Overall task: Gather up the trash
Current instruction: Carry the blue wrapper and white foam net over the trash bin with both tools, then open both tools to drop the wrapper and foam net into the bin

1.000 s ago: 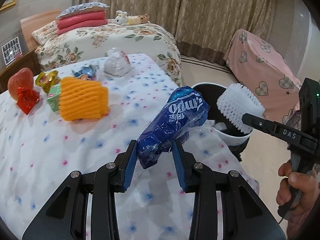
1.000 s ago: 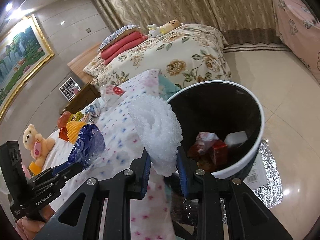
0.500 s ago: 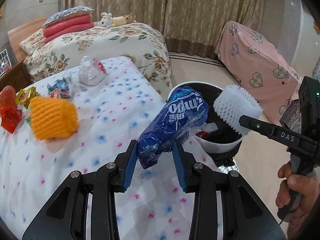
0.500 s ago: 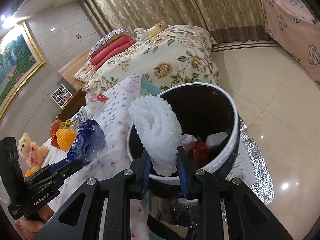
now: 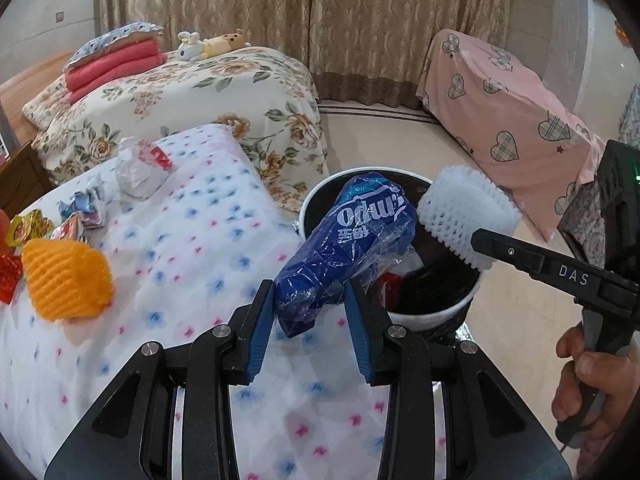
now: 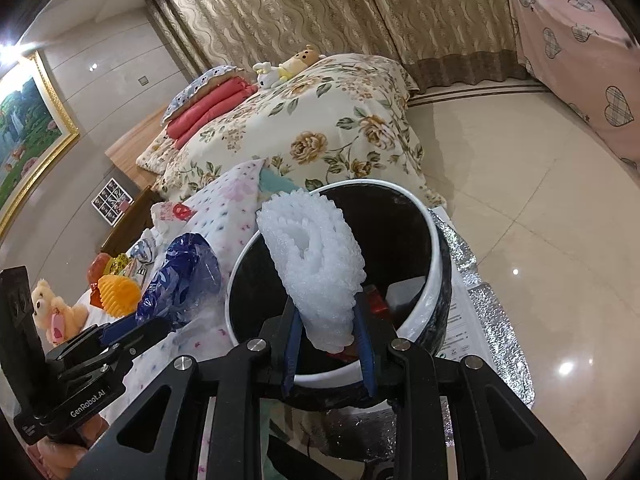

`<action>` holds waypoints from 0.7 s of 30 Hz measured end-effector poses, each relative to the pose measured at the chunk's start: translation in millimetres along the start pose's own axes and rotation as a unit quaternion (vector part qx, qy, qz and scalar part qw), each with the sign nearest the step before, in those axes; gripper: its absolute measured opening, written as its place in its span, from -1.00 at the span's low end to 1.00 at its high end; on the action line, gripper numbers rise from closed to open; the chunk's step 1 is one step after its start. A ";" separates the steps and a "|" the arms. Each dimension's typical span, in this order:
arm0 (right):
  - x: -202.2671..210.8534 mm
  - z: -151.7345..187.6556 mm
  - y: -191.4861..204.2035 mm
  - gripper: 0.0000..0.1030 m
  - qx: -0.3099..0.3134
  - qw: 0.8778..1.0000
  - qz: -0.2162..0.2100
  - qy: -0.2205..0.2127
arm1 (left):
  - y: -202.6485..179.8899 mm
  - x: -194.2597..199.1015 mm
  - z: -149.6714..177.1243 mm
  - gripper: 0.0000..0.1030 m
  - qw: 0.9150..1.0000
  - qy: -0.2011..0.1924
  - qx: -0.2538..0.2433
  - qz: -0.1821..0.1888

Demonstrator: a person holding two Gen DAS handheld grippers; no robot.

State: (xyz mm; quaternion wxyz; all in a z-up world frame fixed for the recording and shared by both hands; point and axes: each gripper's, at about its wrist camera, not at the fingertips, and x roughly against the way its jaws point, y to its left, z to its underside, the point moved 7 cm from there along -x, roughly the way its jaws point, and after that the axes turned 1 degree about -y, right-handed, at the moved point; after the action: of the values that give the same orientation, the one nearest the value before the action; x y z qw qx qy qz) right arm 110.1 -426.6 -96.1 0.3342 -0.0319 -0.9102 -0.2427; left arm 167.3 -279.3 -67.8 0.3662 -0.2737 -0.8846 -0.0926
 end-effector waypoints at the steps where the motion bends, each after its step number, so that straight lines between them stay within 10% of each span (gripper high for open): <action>1: 0.1 -0.4 -1.1 -0.51 0.000 1.000 0.001 0.000 | -1.0 -1.7 -1.5 -0.33 1.000 0.001 -0.001 0.000; 21: -15.4 -14.8 -13.1 -0.50 -0.002 1.000 0.010 0.006 | -18.5 -29.5 -17.5 -0.33 1.000 0.017 -0.022 -0.005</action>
State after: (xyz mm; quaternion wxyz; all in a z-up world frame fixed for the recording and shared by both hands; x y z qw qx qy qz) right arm 127.9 -443.4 -101.5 0.3418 -0.0401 -0.9075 -0.2410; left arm 184.7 -313.4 -75.3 0.3746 -0.2760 -0.8771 -0.1188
